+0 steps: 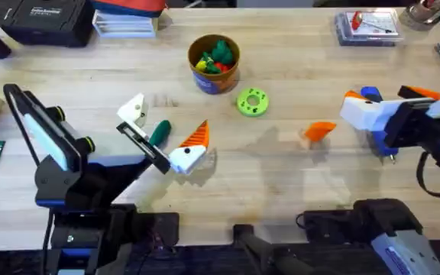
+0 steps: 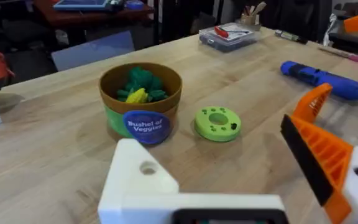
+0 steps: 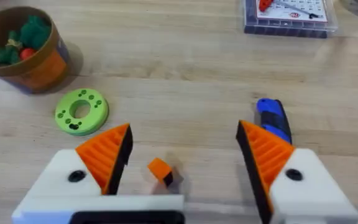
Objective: Pick up the gripper from the table and insert it into the empty holder that is missing its gripper. Then pick up a screw, insert it into the mounting hole, and use the screwdriver to tighten it. Finally, clean up the table by picking up the vegetable and placing it into the bucket.
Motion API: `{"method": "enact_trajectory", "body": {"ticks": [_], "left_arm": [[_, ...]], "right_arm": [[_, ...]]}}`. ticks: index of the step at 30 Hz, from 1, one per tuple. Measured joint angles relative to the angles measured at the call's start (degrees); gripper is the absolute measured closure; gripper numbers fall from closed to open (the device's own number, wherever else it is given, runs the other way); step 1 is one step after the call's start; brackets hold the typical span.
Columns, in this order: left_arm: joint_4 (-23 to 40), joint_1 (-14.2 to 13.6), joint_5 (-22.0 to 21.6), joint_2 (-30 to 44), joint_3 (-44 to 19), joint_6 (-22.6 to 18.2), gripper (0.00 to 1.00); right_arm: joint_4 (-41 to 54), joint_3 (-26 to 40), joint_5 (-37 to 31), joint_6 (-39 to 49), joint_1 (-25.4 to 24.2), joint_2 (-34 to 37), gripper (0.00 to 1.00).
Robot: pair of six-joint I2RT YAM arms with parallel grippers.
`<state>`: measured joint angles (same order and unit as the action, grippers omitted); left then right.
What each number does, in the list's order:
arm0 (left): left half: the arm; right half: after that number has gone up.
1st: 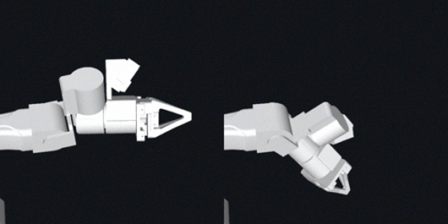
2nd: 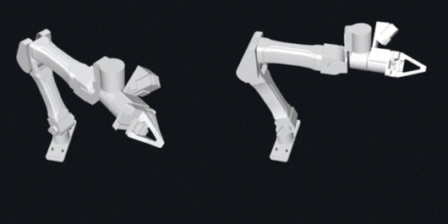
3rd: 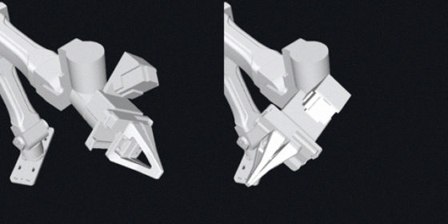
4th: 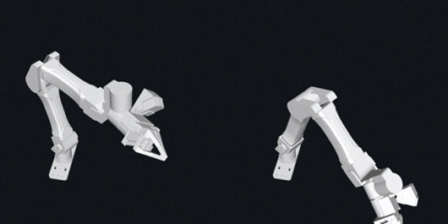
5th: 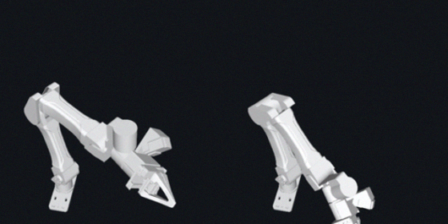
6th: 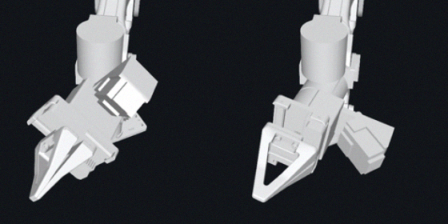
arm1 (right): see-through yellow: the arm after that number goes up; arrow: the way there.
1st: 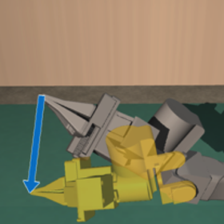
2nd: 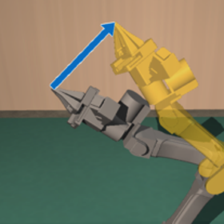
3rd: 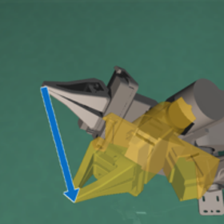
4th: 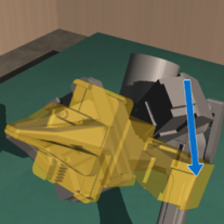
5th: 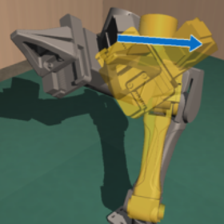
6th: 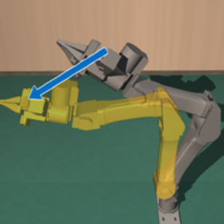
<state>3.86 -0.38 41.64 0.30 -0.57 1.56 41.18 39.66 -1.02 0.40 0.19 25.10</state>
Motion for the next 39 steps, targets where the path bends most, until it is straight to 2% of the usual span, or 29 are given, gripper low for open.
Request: {"method": "enact_trajectory", "body": {"ticks": [11,34,39], "left_arm": [[0.24,0.00,3.84,0.01,-0.01,0.02,0.015],[0.28,0.00,4.33,0.00,-0.01,0.10,0.015],[0.33,0.00,4.82,0.01,-0.01,3.59,0.015]], "right_arm": [[0.01,0.00,0.00,0.00,0.00,0.00,0.008],[0.01,0.00,0.00,-0.01,0.00,0.00,0.007],[0.01,0.00,0.00,0.00,0.00,0.00,0.007]]}}
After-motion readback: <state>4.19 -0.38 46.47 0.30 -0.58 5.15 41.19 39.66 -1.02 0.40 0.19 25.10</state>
